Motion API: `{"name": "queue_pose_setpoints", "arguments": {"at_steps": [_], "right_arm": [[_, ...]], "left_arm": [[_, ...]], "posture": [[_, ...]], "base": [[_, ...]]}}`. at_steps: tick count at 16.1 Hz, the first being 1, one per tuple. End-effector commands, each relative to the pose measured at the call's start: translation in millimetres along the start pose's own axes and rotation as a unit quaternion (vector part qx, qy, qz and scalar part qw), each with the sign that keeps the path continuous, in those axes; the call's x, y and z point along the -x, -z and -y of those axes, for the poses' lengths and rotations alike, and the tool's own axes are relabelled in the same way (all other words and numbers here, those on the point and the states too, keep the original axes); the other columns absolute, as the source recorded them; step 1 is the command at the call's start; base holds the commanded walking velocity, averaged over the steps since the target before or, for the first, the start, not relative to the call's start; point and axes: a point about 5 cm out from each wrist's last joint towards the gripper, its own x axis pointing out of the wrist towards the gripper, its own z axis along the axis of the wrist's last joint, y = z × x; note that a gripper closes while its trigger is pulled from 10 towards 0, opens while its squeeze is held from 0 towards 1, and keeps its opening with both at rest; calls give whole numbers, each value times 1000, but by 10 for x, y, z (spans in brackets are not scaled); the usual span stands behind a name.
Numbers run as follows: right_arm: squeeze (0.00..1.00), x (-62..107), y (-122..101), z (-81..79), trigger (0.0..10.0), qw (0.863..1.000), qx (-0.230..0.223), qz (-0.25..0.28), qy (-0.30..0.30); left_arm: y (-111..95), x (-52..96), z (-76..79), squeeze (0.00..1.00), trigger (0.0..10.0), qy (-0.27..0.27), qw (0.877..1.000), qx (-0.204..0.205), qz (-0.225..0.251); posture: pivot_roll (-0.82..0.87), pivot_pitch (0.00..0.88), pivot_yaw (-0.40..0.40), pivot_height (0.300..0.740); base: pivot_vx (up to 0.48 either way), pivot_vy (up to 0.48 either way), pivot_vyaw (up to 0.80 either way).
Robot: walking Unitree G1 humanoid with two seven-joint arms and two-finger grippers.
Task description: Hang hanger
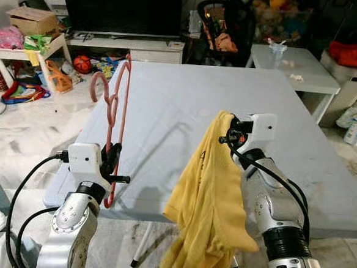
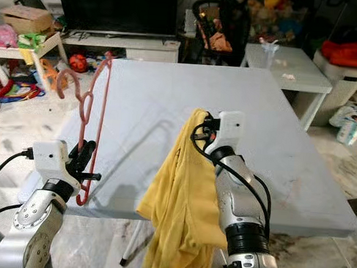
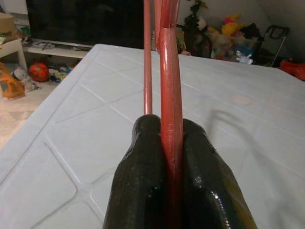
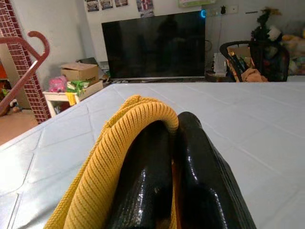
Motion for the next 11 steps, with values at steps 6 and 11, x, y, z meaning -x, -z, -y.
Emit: {"name": "queue_pose_setpoints", "arguments": {"at_steps": [6,11], "right_arm": [[0,-66,-44,-11,10000,999,35,-6,-7],[0,-204,-197,4,10000,1000,16,0,-14]], "left_arm": [[27,-7,-12,0,10000,-6,1000,0,-9],[66,10,-7,0,10000,-17,1000,15,-13]], "posture": [[10,0,-15,740],[4,0,-32,740]], "base": [[0,0,0],[0,0,0]]}}
